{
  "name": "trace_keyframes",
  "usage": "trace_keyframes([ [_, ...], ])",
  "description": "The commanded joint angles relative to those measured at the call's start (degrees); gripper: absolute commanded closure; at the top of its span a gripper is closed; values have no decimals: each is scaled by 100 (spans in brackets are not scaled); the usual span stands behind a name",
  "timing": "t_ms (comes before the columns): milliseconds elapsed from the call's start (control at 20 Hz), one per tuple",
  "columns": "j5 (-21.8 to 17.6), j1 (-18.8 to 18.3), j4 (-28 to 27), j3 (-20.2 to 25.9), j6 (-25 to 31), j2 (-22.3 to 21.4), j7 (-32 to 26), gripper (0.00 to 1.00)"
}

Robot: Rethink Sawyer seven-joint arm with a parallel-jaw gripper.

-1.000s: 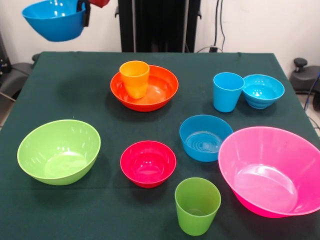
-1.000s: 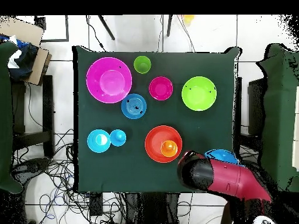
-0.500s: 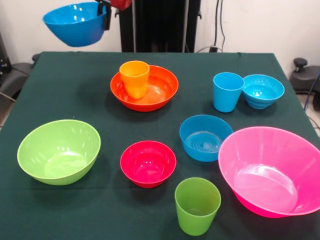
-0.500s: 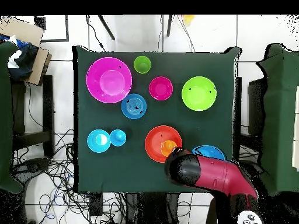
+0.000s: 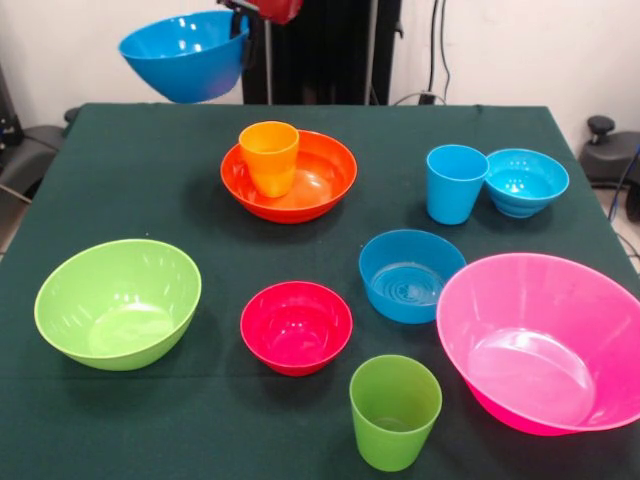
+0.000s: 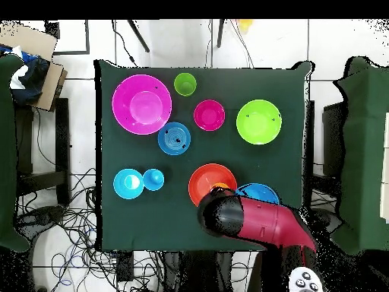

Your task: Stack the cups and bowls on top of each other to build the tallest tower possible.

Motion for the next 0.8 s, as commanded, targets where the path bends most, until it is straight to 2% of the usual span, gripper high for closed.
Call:
trace_keyframes([
  [50,363,358,83,211,361,286,960,100],
  [300,648,536,101,211,353,341,1062,100],
  [800,866,768,76,47,307,420,1035,100],
])
